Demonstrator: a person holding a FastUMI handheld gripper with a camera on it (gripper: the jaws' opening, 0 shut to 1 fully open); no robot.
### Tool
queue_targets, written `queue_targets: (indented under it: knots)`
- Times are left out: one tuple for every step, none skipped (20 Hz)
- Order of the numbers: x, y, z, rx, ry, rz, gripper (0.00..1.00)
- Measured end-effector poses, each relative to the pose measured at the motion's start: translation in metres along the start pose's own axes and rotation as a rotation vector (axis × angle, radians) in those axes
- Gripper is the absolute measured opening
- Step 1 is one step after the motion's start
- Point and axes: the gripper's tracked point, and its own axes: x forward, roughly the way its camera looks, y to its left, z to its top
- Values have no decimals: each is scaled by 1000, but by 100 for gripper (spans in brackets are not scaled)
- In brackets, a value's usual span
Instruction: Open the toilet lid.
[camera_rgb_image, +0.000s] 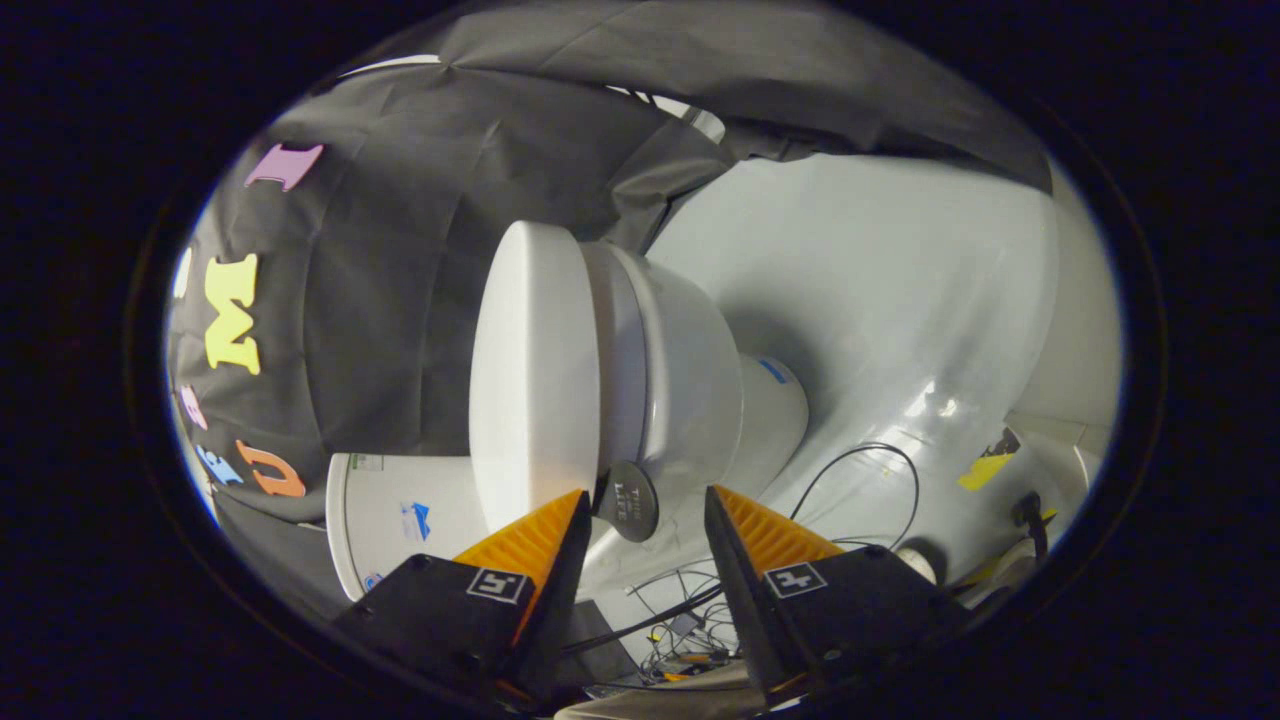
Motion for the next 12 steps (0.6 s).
queue_targets:
  knots:
    - [3,-1,0,-12,6,-6,68]
    - [5,-1,-1,-17,11,-8,65]
    - [6,0,0,-16,18,-3,63]
    - [7,-2,1,-16,16,-12,59]
    - [8,-2,3,-8,9,-10,55]
    - [9,-1,6,4,7,3,49]
    - [8,1,8,19,4,16,42]
    - [8,3,7,31,6,27,36]
    - [9,4,7,38,9,36,32]
    - [10,6,7,40,9,42,28]
    - [11,6,8,37,6,39,26]
    - [11,6,9,35,4,38,23]
